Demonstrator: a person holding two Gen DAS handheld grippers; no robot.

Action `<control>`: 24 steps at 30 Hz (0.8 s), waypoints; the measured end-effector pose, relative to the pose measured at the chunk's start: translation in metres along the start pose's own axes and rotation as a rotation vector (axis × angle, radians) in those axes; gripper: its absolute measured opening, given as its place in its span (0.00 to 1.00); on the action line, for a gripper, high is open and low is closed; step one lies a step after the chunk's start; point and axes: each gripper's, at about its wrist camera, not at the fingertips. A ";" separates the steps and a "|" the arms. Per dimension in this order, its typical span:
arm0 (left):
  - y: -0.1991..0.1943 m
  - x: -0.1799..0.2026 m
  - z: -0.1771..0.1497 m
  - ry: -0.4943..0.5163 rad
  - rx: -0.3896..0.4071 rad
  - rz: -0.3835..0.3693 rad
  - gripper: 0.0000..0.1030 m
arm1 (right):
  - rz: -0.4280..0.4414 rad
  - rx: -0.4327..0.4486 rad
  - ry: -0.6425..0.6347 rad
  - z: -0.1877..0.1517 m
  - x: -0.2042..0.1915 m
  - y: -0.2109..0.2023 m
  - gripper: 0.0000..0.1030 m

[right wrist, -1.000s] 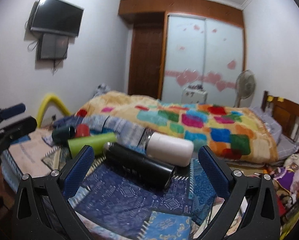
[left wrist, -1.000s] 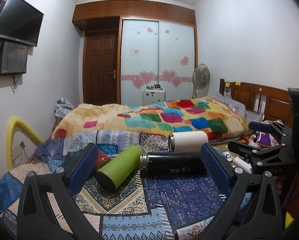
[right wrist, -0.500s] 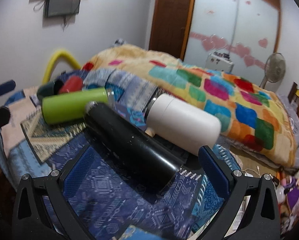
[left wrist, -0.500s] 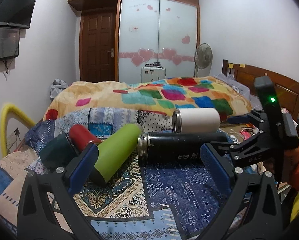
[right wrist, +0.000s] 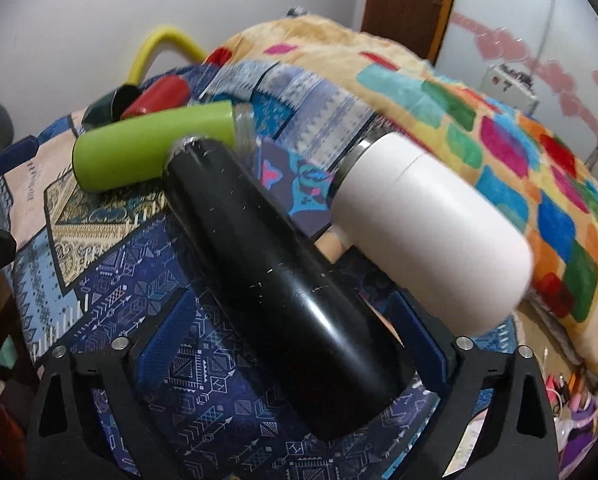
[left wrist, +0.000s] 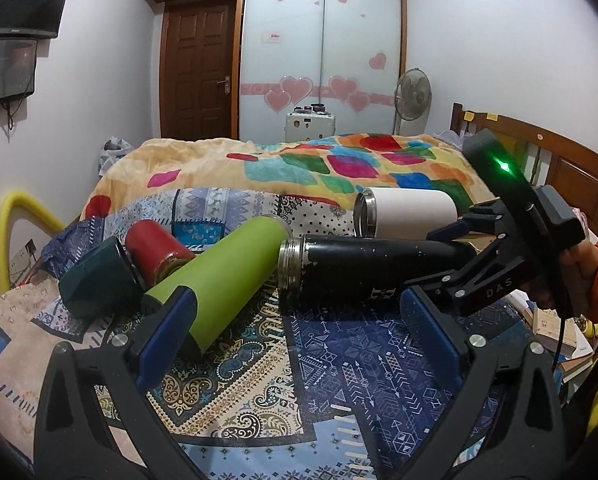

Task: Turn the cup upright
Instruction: 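Move the right gripper down onto the lying black thermos bottle, then close the right gripper on the black thermos and lift it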

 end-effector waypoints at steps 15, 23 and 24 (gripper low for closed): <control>0.005 -0.003 -0.007 0.009 -0.008 0.040 1.00 | 0.067 -0.067 -0.082 -0.001 -0.019 0.007 0.67; 0.004 -0.007 -0.009 0.002 -0.008 0.046 1.00 | 0.098 -0.103 -0.013 0.008 -0.024 0.024 0.67; 0.004 -0.006 -0.009 0.000 -0.009 0.046 1.00 | 0.096 -0.098 -0.006 0.008 -0.024 0.025 0.66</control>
Point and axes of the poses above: each gripper's, at about its wrist camera, not at the fingertips, and y roughly the way its jaws point, x to its right, z to its top, and after that the axes turned 7 degrees about -x, right-handed
